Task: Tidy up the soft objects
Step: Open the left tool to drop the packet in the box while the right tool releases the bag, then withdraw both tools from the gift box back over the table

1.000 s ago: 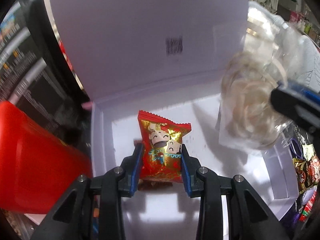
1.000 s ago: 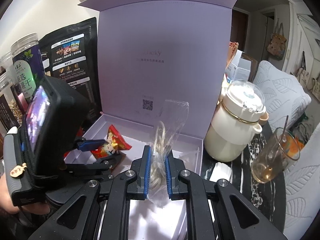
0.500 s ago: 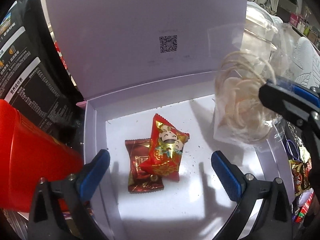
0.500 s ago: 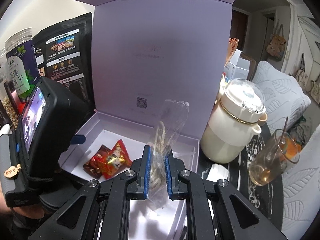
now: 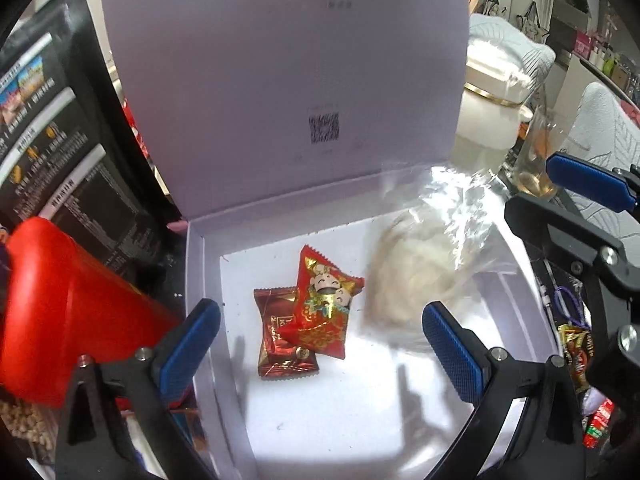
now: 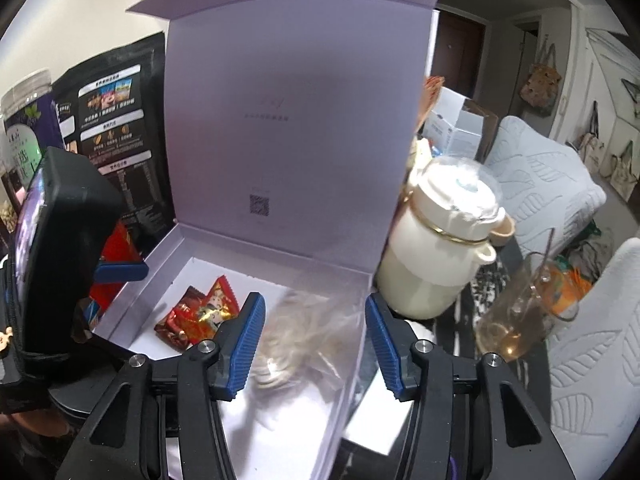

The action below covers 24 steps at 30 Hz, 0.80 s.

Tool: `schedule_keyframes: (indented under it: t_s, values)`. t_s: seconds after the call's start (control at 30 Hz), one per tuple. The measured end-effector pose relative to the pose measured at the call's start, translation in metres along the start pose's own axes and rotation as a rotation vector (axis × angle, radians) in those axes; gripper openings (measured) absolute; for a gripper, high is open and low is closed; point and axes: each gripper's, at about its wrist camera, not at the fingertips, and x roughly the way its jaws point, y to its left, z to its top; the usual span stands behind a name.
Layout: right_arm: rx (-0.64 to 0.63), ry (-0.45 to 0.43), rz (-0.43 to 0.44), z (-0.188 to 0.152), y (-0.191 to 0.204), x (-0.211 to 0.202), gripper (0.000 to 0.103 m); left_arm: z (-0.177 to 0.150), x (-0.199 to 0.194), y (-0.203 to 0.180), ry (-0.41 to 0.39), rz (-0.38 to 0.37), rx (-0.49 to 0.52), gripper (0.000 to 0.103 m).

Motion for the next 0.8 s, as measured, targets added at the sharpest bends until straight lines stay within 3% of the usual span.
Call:
schedule_keyframes:
  t_s: [0.3, 0.8]
  values:
    - [0.007, -0.041, -0.036, 0.010, -0.009, -0.040, 0.052, 0.013, -0.058, -0.016, -0.087, 0.016, 0.014, 0.103]
    - [0.013, -0.213, -0.095, 0.022, -0.016, -0.161, 0.052, 0.009, -0.187, -0.030, -0.347, 0.033, 0.079, 0.103]
